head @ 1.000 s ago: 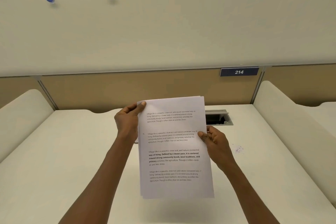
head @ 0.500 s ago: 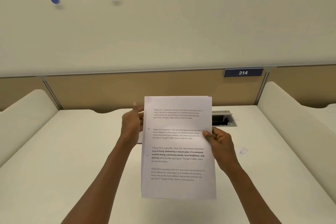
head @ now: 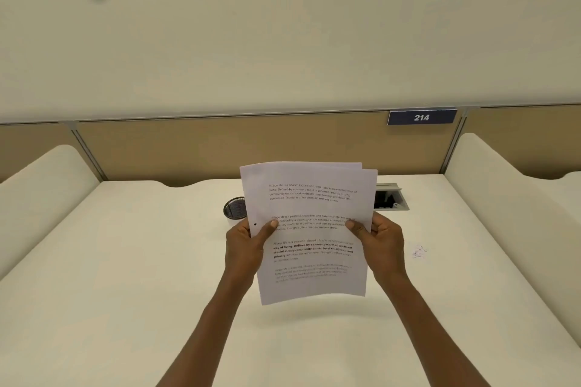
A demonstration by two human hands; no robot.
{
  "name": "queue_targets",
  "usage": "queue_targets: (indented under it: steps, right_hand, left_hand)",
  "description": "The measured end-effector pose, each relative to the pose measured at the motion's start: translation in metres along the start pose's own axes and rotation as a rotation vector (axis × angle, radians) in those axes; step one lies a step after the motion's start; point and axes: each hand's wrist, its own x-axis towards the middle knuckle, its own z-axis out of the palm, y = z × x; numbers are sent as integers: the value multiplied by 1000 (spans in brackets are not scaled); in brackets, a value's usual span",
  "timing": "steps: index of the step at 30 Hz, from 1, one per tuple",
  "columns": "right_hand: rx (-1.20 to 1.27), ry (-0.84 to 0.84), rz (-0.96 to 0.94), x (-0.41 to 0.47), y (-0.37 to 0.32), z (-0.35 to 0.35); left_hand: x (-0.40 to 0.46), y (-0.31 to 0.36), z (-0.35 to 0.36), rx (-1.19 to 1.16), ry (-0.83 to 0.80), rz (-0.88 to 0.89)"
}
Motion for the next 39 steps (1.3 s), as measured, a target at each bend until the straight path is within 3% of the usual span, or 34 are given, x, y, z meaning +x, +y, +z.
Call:
queue_targets:
  steps: [6, 15, 25, 39]
  right_hand:
    - [96, -97, -12, -1, -9, -5]
    - [71, -212, 155, -24, 26, -3]
    - [8, -195, 93, -16, 8, -4]
    - [-62, -254, 195, -25, 39, 0]
  left_hand:
    - [-10, 4, -10, 32, -10, 105]
    - [-33, -36, -14, 65, -44, 2]
    - [-23, -25, -7, 67, -7, 60]
    - [-35, -51, -15, 102, -46, -35]
